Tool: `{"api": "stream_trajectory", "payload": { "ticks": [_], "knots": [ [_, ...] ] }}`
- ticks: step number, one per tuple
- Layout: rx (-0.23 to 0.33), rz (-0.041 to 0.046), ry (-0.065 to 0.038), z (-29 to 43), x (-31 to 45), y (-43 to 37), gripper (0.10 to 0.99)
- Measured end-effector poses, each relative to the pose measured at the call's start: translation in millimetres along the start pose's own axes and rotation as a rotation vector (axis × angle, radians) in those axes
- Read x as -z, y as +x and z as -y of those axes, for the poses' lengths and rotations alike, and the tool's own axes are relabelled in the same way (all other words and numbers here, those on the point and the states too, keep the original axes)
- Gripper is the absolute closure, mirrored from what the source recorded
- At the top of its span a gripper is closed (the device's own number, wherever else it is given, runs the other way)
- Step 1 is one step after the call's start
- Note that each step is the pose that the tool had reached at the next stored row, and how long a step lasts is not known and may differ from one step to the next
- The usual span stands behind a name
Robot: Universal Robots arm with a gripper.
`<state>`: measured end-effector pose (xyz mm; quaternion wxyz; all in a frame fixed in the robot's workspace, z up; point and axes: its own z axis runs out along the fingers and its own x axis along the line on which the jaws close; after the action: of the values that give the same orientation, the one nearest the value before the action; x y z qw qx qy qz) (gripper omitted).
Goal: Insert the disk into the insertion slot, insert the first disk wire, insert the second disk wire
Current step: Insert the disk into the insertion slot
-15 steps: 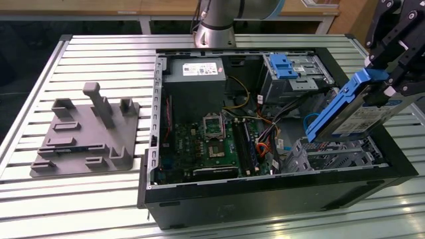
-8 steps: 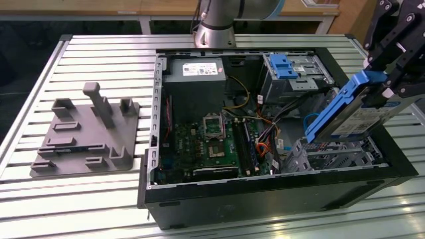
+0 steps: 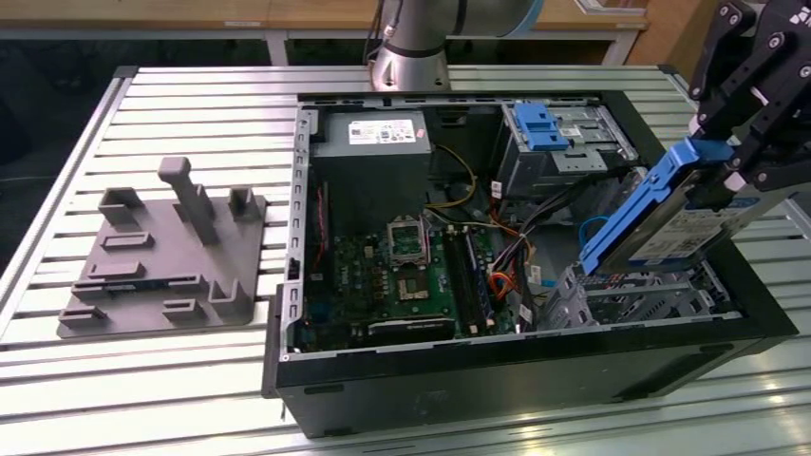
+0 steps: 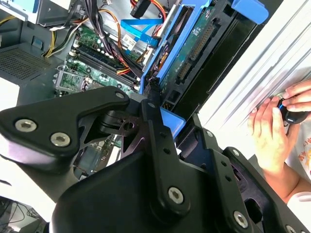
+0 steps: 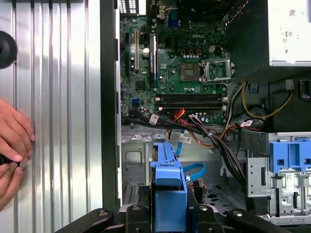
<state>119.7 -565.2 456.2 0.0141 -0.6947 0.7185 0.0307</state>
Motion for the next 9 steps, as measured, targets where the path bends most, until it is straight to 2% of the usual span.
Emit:
{"api": "stream_trajectory", "payload": {
  "ticks": [9],
  "knots": [
    [0.000, 0.0001, 0.000, 0.0, -2.8, 0.3, 0.725]
  ]
}}
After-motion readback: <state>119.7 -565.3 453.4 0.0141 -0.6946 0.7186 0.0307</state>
